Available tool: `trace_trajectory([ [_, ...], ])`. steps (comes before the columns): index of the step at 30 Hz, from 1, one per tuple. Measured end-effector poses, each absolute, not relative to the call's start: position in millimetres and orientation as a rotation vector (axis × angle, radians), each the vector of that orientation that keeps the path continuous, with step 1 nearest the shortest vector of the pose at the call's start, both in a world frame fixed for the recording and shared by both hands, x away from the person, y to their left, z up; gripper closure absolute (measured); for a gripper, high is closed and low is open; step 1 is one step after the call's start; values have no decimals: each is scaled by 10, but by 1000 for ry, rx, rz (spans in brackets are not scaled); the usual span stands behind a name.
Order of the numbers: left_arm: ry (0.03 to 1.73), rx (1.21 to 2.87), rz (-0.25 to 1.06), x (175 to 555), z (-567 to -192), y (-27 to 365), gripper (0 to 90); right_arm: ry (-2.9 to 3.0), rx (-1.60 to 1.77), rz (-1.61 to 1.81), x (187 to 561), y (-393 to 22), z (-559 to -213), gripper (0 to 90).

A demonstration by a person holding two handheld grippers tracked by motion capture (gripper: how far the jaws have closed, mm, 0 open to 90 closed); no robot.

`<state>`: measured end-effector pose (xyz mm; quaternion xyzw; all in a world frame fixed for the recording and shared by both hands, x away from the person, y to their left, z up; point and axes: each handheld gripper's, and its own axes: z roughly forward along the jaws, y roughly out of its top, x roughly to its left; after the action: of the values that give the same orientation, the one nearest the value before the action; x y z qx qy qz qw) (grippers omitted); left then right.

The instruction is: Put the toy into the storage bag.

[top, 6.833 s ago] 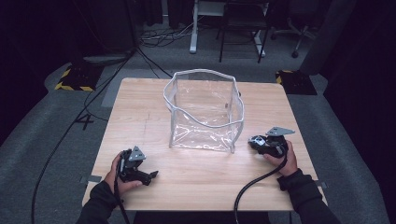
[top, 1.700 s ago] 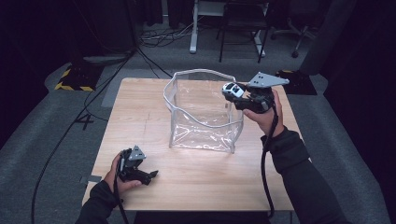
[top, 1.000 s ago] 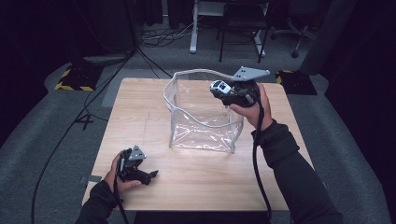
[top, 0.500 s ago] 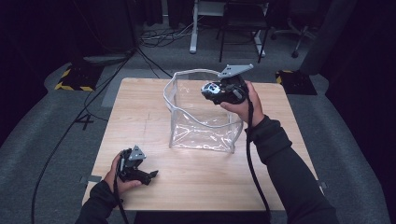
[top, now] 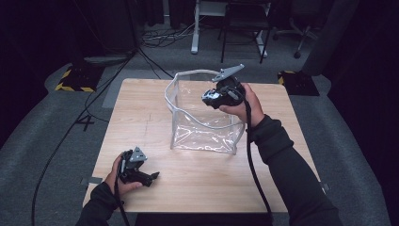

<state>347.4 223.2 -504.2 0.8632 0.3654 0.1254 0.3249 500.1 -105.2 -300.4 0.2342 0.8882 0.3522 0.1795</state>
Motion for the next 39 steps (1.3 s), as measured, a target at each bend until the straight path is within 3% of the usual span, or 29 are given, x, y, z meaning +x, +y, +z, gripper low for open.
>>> trace_trajectory([
  [39,962,2258,327,3473,-5043,2230,4,2713,725,603,5218,-1048,-3146,486],
])
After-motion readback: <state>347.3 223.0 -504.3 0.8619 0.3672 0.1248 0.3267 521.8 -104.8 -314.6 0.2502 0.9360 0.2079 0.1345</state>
